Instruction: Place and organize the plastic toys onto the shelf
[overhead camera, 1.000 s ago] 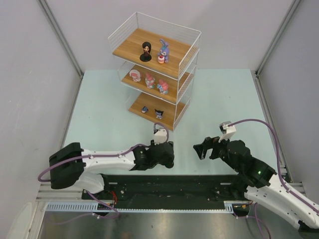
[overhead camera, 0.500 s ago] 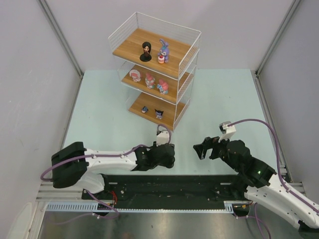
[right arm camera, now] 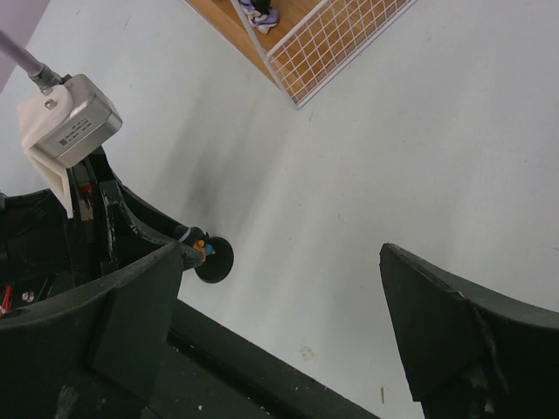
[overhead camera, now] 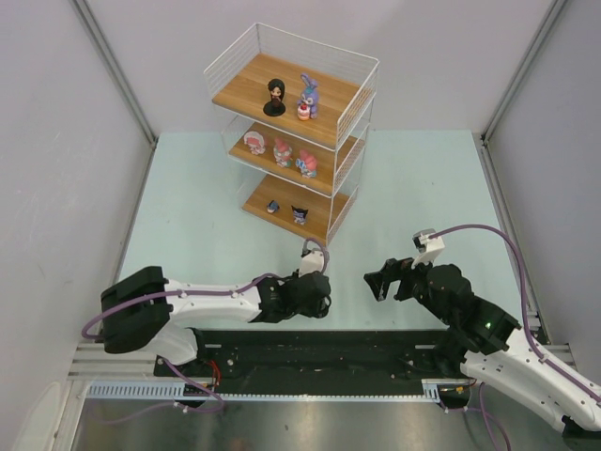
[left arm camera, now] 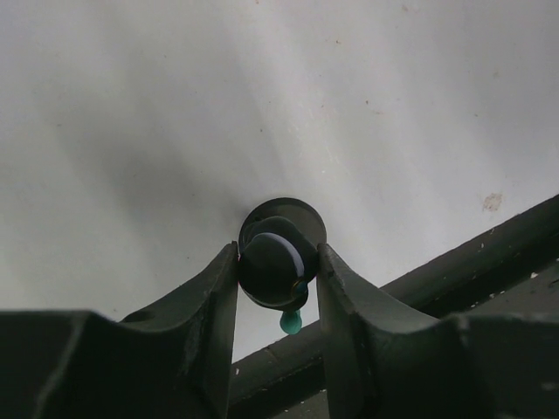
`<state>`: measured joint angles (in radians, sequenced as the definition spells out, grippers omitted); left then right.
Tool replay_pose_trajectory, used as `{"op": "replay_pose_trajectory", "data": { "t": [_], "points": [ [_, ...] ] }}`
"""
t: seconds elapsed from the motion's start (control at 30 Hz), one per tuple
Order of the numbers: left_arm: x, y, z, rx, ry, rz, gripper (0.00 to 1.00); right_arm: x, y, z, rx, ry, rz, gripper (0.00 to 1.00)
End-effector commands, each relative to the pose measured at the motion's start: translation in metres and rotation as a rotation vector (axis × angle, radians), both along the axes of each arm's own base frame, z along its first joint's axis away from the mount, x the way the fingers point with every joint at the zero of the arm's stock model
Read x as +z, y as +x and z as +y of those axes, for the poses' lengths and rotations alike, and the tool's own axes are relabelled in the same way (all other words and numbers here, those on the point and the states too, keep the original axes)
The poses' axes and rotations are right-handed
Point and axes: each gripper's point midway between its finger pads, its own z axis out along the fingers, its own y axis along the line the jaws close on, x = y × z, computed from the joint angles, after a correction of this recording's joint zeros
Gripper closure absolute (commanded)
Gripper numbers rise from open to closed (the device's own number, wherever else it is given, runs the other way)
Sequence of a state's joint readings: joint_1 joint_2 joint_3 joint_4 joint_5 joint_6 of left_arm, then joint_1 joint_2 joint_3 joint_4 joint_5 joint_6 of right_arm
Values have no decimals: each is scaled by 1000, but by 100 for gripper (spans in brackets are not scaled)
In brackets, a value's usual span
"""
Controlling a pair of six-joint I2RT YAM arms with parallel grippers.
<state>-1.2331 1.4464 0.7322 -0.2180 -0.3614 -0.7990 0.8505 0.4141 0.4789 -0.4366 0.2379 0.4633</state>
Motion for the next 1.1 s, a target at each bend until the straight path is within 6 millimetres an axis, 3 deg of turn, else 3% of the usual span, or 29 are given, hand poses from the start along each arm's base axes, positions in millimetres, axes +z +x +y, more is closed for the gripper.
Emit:
{"op": "replay_pose_trajectory", "data": {
  "t": [0.0,0.4,0.53,0.67,0.77,1.07],
  "points": [
    [14,1,-15,-104,-8,-41,64,20,4,2,-9,37,-37,0],
    [49,11,-34,-555,48,-308,96,19,4,1,-10,35,-31,0],
    [58,19,-35,-681,71,-424,88,19,4,3,-6,37,-29,0],
    [61,5,-40,-896,-27,-407,88,17,4,4,-3,33,-24,0],
    [67,7,-40,-963,-76,-405,89,17,4,4,-4,35,-24,1],
    [54,5,-36,-1155,-24,-347,91,16,5,4,-5,27,-24,0]
  ]
}}
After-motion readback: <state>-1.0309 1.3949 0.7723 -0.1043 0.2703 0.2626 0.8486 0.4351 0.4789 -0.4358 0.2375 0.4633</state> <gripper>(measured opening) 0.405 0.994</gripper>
